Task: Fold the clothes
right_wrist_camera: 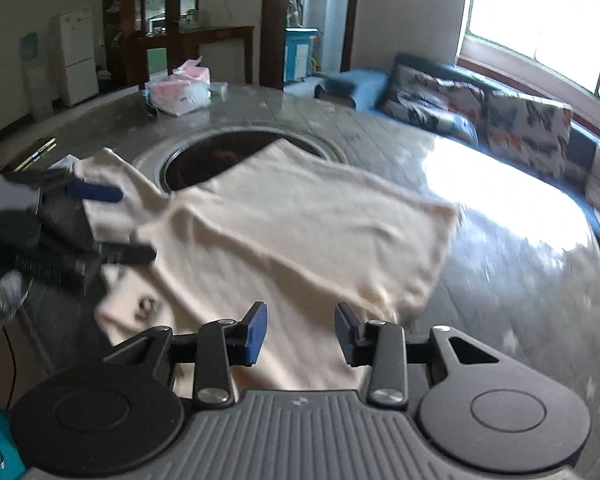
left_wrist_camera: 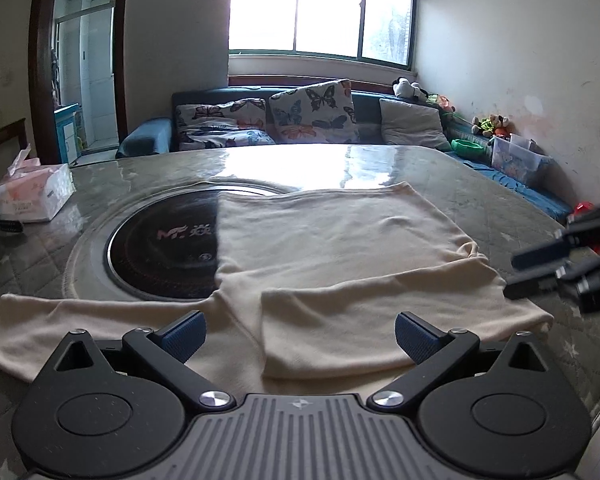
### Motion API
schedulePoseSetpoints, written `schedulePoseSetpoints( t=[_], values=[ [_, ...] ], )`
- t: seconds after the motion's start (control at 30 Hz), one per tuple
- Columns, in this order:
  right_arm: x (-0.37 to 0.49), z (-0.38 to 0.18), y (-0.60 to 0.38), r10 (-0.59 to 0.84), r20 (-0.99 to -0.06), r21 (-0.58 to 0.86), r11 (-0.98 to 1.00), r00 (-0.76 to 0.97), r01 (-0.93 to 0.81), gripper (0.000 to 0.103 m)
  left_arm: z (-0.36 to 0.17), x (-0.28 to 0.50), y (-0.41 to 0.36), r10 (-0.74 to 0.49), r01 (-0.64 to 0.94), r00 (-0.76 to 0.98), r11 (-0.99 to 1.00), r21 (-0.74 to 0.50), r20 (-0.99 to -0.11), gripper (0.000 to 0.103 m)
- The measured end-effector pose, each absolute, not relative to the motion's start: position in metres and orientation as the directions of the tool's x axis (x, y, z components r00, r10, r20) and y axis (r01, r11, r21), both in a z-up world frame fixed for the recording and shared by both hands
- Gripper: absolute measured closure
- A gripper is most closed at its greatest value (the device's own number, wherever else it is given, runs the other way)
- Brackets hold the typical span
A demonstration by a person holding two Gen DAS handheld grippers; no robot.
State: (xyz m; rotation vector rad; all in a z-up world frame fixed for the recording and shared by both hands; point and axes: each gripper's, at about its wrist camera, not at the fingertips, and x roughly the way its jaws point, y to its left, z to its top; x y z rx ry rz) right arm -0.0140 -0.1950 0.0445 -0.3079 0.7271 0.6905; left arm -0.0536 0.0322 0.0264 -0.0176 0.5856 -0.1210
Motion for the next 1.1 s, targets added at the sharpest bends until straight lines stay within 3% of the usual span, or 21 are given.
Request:
schedulePoseSetpoints(
  t=[0.3,0.6,0.87,0.97,1.1],
  values=[
    [-0.015,0.022,-0.218,0.456,-0.731,0.009,0.75,0.507,-0.662,0.066,0.024,-0.053,0.024,-0.098,0.114,0.813,0.993,-0.008,-0.573,0.0],
    [0.018,0.034,-0.199,0.48,-0.679,-0.018,0.746,0.556,-0.666,0.066,0.021,-0.043,0.031,-0.035,0.042,0.811,0.999,-0.001,-0.584,0.0],
    [0.039,0.014,-0.19,0.429,-0.711,-0.044,0.764,0.558,-0.643,0.067,0.014,-0.034,0.046,0.041,-0.036,0.797,0.999,0.02,-0.602,0.0],
    [0.034,0.018,-0.193,0.436,-0.702,-0.042,0.763,0.563,-0.645,0.063,0.01,-0.035,0.051,0.062,-0.059,0.79,0.998,0.025,-0.61,0.0],
    [0.02,0.028,-0.191,0.461,-0.683,-0.045,0.748,0.566,-0.662,0.045,0.005,-0.036,0.059,0.089,-0.089,0.779,0.996,0.032,-0.62,0.0]
  ],
)
